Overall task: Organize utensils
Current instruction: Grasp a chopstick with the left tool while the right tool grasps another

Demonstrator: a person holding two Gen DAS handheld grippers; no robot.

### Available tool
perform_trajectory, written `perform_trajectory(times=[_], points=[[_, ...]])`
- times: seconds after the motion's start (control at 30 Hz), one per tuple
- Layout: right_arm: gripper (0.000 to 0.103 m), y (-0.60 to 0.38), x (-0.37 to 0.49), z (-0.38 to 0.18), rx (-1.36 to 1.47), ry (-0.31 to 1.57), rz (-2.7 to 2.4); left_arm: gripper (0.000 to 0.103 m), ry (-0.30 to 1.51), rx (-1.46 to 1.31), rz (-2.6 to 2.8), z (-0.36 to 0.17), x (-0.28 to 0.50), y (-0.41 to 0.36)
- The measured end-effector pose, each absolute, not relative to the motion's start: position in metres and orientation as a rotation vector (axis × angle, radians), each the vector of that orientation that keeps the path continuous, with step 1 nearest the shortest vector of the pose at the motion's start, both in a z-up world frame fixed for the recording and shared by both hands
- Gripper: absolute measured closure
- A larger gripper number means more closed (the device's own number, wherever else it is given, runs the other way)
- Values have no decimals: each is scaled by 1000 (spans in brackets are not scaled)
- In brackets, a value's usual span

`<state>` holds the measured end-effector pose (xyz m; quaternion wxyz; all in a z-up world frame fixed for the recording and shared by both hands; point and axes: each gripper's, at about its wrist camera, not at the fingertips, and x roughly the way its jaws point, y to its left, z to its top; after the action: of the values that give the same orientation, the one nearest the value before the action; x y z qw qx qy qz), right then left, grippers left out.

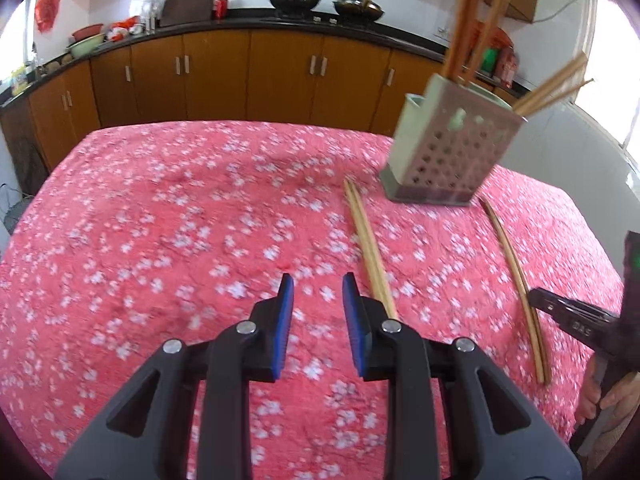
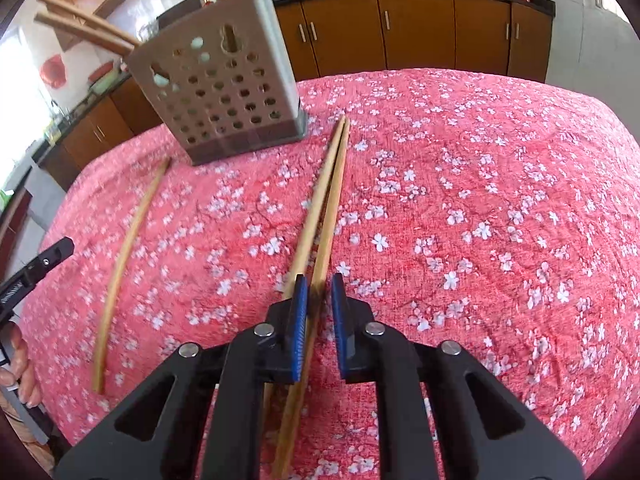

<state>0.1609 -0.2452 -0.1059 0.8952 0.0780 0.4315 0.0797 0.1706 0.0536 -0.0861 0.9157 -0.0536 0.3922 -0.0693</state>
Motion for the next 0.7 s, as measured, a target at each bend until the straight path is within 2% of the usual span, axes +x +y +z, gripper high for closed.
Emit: perform_trajectory(times=[0.37,0.7], points=[[95,-267,164,-108,137,867,30,88,891,-73,-242,-107,162,17],[95,-259,162,-108,75,868,29,89,926,27,-217,-119,163,0]])
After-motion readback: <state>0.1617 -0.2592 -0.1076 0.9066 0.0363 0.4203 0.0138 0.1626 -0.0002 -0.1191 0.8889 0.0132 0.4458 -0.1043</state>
